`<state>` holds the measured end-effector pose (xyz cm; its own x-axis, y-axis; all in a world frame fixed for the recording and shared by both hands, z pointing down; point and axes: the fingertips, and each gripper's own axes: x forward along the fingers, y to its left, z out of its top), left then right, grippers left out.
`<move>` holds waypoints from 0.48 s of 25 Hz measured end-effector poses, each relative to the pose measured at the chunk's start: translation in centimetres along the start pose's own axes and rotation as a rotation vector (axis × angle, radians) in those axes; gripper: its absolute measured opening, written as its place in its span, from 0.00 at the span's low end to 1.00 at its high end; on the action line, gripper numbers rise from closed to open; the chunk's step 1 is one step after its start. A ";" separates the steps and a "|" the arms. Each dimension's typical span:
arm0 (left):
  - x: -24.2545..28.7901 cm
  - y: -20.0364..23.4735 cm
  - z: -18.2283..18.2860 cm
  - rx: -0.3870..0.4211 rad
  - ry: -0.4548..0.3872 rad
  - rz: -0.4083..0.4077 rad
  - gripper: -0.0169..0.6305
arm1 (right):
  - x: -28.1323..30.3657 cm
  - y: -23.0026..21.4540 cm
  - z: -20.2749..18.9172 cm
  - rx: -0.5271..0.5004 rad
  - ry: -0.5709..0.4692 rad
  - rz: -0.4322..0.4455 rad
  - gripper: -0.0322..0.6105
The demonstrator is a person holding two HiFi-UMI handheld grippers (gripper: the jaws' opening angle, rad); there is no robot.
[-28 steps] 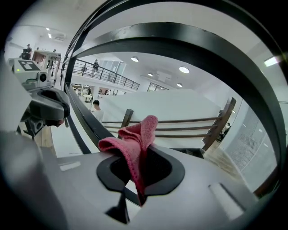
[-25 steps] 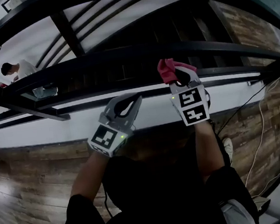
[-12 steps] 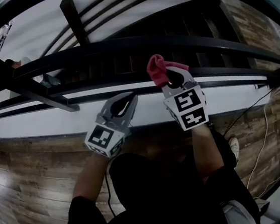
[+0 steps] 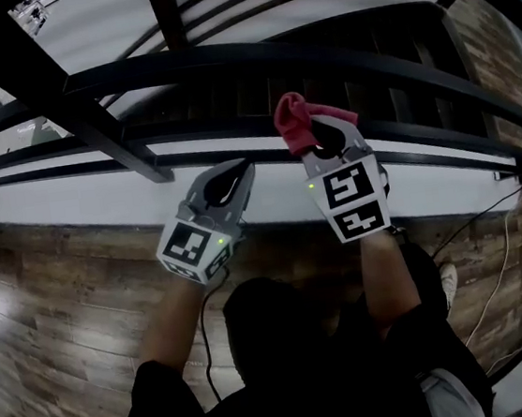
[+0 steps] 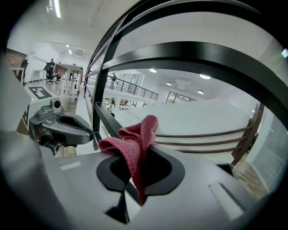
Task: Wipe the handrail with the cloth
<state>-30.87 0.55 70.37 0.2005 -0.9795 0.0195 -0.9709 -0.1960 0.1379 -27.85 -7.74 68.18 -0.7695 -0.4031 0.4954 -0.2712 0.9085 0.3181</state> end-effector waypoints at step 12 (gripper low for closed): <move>-2.7 3.2 -2.5 -0.008 -0.005 0.085 0.02 | 2.6 4.1 2.9 -0.152 0.038 0.056 0.12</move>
<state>-34.23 2.69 73.22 0.1171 -0.9928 0.0263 -0.9832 -0.1121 0.1438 -32.64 -4.79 68.47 -0.7579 -0.3590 0.5447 -0.1362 0.9036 0.4061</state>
